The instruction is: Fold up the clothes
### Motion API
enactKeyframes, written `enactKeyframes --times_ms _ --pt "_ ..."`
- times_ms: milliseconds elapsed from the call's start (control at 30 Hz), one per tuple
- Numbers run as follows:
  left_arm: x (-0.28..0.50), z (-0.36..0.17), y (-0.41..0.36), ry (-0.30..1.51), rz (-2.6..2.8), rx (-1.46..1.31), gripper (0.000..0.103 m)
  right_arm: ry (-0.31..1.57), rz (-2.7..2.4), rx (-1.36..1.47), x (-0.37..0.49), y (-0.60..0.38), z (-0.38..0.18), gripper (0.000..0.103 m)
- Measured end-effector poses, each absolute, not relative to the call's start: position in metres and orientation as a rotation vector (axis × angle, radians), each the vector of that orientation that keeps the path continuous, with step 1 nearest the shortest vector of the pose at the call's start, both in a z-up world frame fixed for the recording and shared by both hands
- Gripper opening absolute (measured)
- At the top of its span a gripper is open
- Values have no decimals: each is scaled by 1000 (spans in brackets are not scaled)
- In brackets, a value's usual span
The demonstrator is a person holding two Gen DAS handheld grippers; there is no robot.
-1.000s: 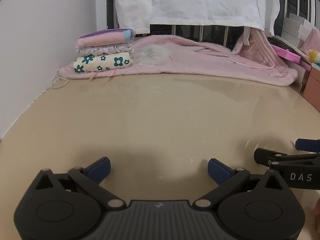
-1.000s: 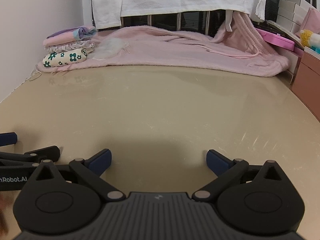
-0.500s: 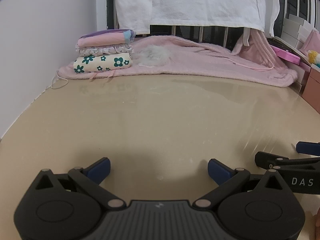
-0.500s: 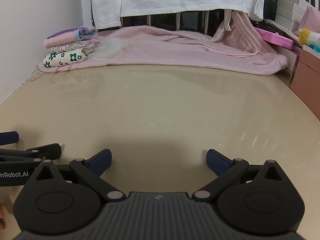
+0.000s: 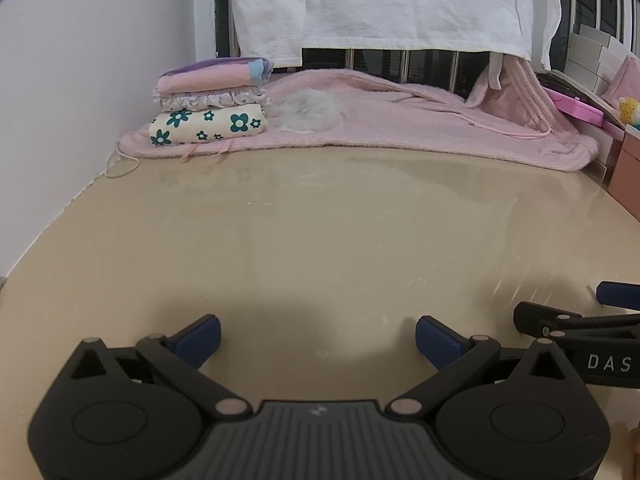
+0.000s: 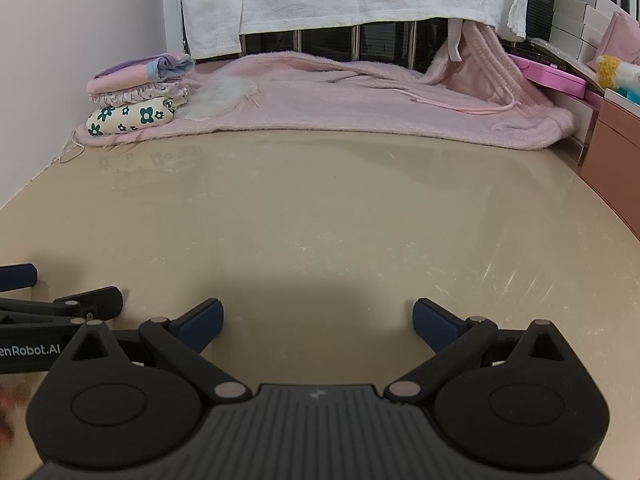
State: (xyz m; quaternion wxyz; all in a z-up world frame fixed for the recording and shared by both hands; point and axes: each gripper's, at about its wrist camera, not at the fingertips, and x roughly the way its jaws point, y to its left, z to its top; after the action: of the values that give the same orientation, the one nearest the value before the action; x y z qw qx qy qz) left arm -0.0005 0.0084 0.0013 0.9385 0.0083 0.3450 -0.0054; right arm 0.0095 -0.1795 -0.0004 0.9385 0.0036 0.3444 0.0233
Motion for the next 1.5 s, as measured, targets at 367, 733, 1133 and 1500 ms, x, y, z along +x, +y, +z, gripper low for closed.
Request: enactKeyframes --times_ms 367,733,1133,1500 --pt "-7 3 16 693 -17 -25 103 703 51 6 9 -179 0 102" --pt "-6 2 5 700 -75 19 103 704 42 6 11 -179 0 102" --pt "-4 2 7 699 -88 19 103 704 39 6 11 -178 -1 102" --pt "0 4 15 699 -101 -46 103 704 40 7 11 -177 -1 102"
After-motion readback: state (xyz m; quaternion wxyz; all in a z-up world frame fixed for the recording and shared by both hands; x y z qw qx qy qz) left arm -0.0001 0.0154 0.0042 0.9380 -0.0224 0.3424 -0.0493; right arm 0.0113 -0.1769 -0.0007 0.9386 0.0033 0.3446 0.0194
